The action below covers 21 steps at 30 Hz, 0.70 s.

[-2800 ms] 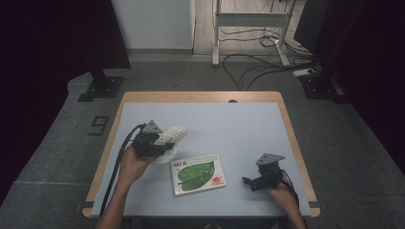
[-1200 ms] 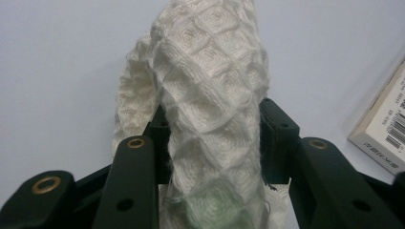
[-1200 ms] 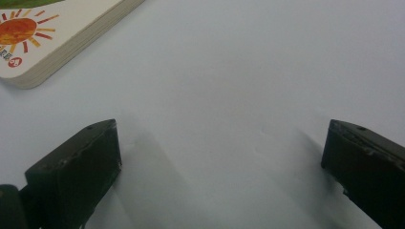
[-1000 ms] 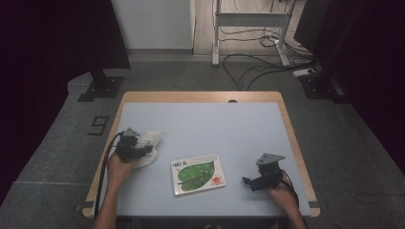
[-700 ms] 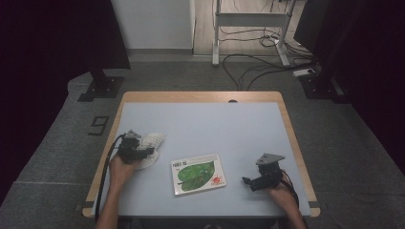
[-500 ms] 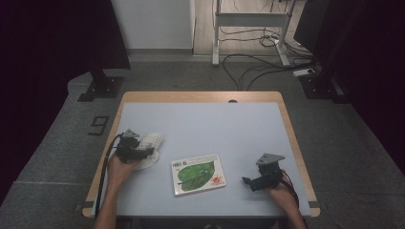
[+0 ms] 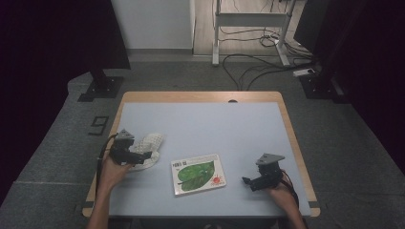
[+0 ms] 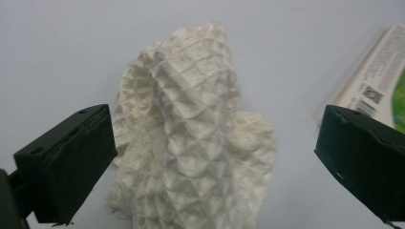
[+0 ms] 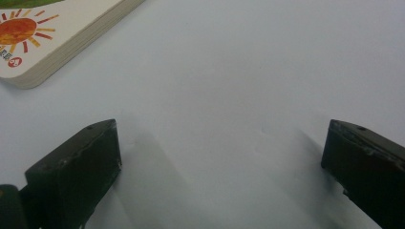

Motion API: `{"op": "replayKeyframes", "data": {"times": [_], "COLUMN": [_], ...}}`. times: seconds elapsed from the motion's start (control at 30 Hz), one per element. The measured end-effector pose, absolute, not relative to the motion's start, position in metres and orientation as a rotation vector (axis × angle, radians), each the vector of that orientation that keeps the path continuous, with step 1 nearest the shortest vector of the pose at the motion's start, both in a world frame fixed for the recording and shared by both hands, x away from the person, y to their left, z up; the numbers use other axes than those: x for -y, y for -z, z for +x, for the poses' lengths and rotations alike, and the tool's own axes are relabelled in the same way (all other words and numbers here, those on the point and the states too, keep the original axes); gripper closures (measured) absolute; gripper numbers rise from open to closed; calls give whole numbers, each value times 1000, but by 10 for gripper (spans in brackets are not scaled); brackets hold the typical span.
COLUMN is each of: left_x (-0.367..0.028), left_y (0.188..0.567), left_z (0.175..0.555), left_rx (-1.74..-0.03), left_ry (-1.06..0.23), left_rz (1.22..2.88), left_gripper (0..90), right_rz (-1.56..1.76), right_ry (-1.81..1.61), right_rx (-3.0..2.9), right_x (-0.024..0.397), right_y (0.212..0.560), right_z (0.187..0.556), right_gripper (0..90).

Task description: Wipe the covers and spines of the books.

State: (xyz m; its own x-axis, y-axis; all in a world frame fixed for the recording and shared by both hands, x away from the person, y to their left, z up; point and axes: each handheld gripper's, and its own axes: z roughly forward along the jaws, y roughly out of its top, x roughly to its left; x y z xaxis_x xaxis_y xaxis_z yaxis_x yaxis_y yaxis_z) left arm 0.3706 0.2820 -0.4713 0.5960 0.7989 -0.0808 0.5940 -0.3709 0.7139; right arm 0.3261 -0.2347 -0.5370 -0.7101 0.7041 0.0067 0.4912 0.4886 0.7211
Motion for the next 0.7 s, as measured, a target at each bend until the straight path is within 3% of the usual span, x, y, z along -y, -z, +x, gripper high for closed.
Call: {"op": "replayKeyframes", "data": {"times": [0.4,0.7], "left_x": [-267,-239], "left_y": [453,462], "left_z": [328,305], "left_rx": [-930,-814], "left_ry": [-400,-340], "left_rz": [2134,2162], "left_gripper": [0,0], "right_rz": [1011,1012], "right_ry": [-1047,-1047], "right_rx": [-2448,-2446], "right_x": [235,235], "right_y": [537,537], "right_z": [326,326], "right_gripper": [0,0]}}
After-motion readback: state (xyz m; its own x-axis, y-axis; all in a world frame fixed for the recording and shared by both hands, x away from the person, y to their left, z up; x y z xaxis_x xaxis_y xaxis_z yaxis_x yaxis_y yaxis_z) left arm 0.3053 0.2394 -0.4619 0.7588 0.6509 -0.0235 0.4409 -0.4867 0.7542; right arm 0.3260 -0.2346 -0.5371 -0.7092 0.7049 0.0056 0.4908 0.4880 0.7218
